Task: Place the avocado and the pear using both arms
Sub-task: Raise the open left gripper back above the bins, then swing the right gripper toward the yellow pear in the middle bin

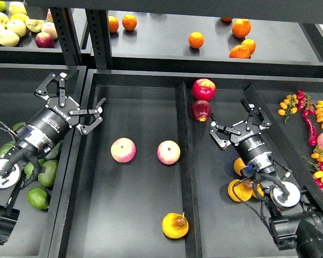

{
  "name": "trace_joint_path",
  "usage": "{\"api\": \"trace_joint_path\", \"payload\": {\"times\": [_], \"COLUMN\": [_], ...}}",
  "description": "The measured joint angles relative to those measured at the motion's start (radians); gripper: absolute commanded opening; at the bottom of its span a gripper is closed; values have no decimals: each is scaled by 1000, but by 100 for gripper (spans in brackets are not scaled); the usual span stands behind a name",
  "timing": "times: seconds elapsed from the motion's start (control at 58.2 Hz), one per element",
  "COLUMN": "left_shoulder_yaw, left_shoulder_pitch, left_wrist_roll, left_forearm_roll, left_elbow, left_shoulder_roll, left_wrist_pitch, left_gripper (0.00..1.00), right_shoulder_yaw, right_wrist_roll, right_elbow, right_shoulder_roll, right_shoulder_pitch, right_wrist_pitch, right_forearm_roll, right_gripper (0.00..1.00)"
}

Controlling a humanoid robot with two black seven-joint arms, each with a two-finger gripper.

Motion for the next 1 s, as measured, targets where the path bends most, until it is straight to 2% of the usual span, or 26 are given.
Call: {"api": "trace_joint_path", "payload": {"times": [0.103, 0.223, 0.361, 0.533, 0.687, 0.859, 0.997], "left_shoulder_yaw": [-1, -2, 0, 2, 2, 2, 6], "left_shoulder_pitch": [10, 14, 15, 16, 21, 35, 42], "left_wrist_roll": [-2, -3, -2, -1, 0, 1, 1], "left_forearm_roll": [-16, -25, -27, -27, -27, -27, -27], "left_elbow": [4, 13, 26, 28, 28, 28, 28], "left_shoulder_roll": [0, 0, 0, 0, 0, 0, 0], "left_wrist_pitch": [0, 0, -8, -14, -15, -28, -32], "left_gripper": [100, 100, 100, 100, 100, 100, 100], "right_shoulder_yaw": [-14, -72, -272, -596, -832, -1053, -1131], "right_wrist_roll": [-18, -88, -170, -216, -255, -261, -261], "right_elbow": [11, 15, 28, 35, 36, 26, 18], "right_shoulder_roll": [0, -42, -257, -491, -549, -565, -534], "right_shoulder_pitch": [17, 58, 146, 306, 433, 563, 592], "right_wrist_pitch": [0, 0, 0, 0, 0, 0, 0], "right_forearm_roll": [-11, -76, -130, -135, -147, -158, -159], "right_gripper": [99, 99, 99, 99, 99, 99, 99]}}
